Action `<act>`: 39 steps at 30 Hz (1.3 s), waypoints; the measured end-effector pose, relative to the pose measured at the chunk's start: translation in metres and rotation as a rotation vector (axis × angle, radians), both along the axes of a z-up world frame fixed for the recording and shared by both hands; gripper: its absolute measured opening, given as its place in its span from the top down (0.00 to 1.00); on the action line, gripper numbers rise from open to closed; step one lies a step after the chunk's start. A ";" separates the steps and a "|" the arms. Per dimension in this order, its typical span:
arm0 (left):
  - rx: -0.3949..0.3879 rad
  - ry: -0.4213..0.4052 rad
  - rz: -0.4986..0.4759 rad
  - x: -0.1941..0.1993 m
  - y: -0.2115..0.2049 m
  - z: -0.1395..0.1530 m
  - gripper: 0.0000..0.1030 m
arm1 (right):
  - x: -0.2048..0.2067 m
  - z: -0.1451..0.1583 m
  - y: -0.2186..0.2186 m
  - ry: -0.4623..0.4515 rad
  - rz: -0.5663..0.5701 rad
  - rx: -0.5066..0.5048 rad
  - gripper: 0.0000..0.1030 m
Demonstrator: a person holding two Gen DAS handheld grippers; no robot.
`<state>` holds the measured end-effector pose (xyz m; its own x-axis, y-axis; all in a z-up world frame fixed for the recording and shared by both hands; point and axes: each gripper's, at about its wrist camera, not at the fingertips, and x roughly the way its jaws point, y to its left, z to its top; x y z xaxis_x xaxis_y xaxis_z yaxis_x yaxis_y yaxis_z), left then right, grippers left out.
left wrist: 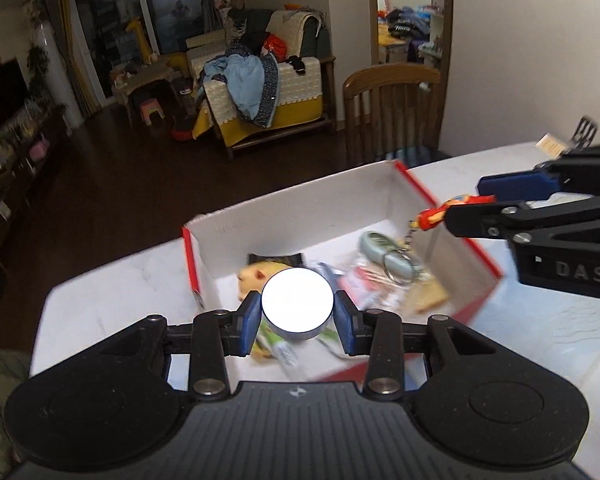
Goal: Organize objects
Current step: 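Carry the silver tin and dragon keychain with both grippers over the red box, then lower both items into the box and open both grippers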
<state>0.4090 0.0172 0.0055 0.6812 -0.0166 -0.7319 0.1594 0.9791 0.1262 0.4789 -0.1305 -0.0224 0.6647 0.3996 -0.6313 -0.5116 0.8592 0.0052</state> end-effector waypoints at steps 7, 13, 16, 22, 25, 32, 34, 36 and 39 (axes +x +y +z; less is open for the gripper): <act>0.005 0.100 0.049 0.044 0.009 -0.034 0.63 | 0.025 -0.037 0.012 0.042 -0.024 -0.066 0.66; 0.017 0.176 0.040 0.061 0.009 -0.061 0.63 | 0.038 -0.069 0.011 0.110 -0.032 -0.102 0.66; 0.023 0.214 0.037 0.065 0.007 -0.074 0.63 | 0.041 -0.080 0.012 0.138 -0.016 -0.125 0.66; 0.011 0.275 0.027 0.077 0.002 -0.092 0.63 | 0.046 -0.101 0.019 0.181 0.005 -0.202 0.66; 0.018 0.294 0.024 0.079 0.000 -0.097 0.63 | 0.051 -0.107 0.023 0.199 0.008 -0.202 0.65; 0.021 0.351 0.016 0.082 -0.002 -0.110 0.63 | 0.059 -0.112 0.025 0.222 0.000 -0.196 0.63; 0.008 0.370 0.021 0.083 -0.001 -0.112 0.63 | 0.062 -0.113 0.024 0.237 -0.016 -0.183 0.62; 0.003 0.384 0.027 0.084 0.000 -0.115 0.63 | 0.062 -0.113 0.023 0.245 -0.024 -0.172 0.62; 0.000 0.385 0.039 0.083 0.001 -0.116 0.54 | 0.062 -0.112 0.021 0.240 -0.022 -0.167 0.60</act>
